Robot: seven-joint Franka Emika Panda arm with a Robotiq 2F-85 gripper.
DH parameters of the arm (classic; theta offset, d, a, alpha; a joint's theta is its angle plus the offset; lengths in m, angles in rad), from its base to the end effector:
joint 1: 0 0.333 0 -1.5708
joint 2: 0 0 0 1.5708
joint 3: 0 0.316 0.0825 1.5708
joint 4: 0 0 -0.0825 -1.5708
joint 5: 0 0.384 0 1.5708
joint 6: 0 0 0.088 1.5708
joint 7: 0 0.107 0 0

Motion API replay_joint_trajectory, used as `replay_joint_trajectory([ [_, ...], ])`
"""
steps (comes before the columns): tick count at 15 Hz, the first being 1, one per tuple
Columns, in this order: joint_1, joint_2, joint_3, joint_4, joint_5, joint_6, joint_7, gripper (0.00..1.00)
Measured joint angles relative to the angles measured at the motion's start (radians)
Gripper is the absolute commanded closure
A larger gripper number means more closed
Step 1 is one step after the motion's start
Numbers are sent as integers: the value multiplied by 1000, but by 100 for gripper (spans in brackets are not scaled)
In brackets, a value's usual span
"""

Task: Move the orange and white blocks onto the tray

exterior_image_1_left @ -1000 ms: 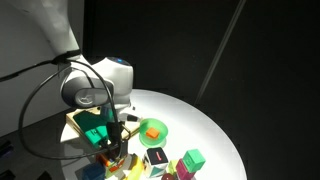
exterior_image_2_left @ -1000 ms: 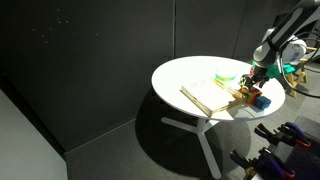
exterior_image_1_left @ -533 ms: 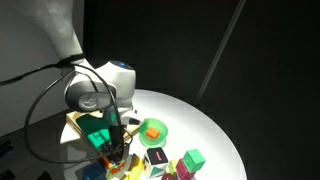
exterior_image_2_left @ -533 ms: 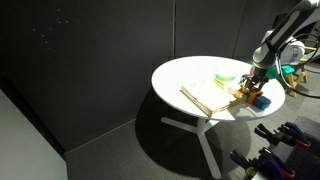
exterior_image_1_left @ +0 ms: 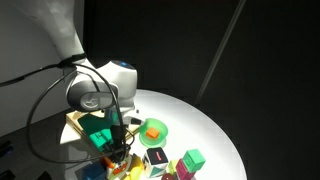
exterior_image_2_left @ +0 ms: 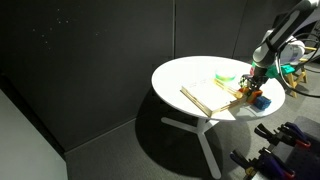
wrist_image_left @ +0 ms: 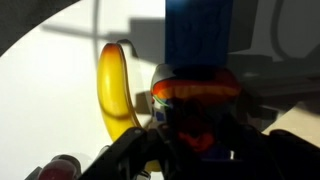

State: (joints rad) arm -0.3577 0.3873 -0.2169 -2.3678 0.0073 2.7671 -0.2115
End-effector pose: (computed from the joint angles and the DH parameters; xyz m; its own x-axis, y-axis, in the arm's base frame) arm 0.4230 -0.2808 0.1687 0.9382 -0.3460 0.0038 -0.3451 -0.9351 0.0811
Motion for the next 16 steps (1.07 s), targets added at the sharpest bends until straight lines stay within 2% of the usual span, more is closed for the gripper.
replay_joint_trajectory([
  [6, 42, -22, -54, 1, -41, -53, 42, 91],
  [10, 77, -70, -83, 1, -82, -104, 84, 93],
  [16, 104, -136, -88, 1, -115, -152, 120, 92],
])
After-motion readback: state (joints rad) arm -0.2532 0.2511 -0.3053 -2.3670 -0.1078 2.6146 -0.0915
